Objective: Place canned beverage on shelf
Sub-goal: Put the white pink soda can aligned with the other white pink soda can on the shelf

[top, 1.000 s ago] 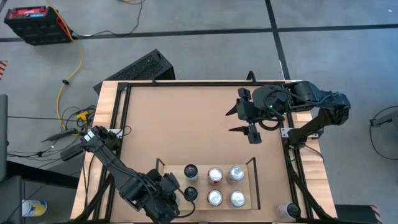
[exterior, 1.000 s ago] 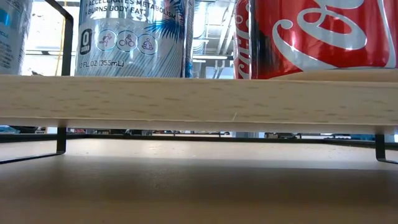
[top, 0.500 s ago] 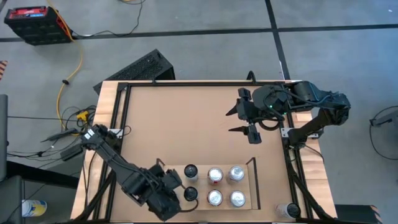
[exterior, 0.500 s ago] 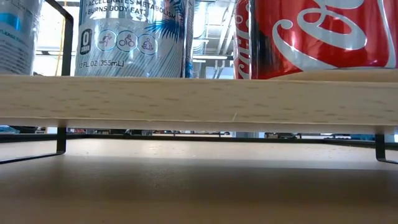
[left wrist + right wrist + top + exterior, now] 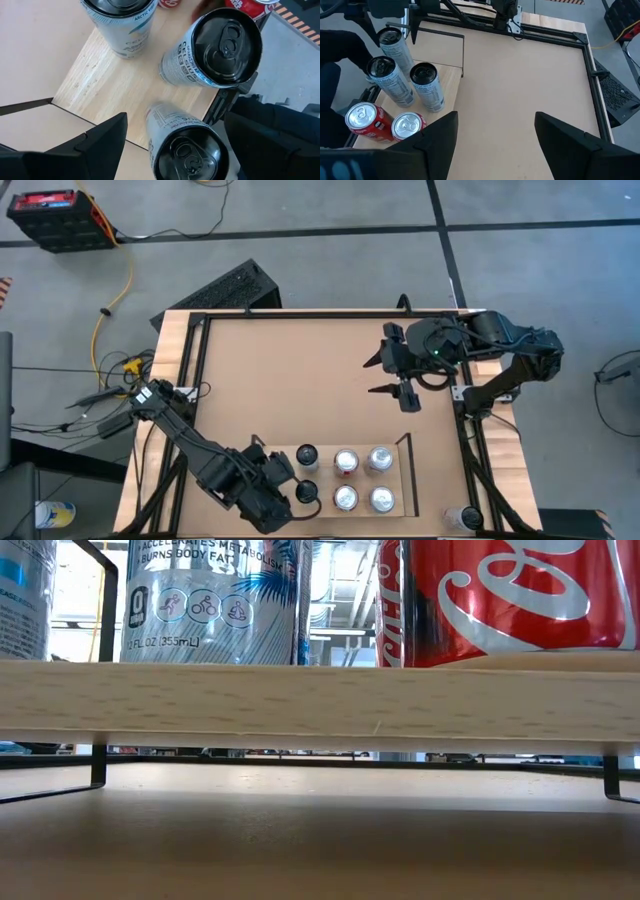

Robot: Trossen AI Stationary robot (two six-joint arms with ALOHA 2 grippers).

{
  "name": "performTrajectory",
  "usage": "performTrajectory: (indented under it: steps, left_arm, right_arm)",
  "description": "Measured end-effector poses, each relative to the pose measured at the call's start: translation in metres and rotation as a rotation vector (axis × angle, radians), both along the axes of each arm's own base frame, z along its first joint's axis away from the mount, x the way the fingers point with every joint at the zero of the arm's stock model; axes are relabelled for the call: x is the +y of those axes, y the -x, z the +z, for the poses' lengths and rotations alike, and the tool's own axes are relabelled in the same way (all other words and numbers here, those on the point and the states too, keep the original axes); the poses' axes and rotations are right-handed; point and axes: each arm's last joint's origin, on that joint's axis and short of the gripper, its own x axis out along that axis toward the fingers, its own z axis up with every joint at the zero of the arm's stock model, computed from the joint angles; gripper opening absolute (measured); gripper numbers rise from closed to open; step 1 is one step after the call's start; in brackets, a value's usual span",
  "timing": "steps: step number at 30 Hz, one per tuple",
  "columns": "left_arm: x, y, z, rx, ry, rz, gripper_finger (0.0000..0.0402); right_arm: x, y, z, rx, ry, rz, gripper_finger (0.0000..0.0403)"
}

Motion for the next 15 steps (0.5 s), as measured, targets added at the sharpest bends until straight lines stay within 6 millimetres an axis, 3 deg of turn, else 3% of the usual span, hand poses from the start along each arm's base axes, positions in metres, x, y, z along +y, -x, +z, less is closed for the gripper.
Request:
performTrajectory:
  steps: [15]
  left_arm:
    - [0.011,0.014,0.049,-0.114,-0.105,-0.010,0.0316]
  right_arm:
    - [0.000,0.000,0.000,0.002,-0.014,-0.012,0.0286]
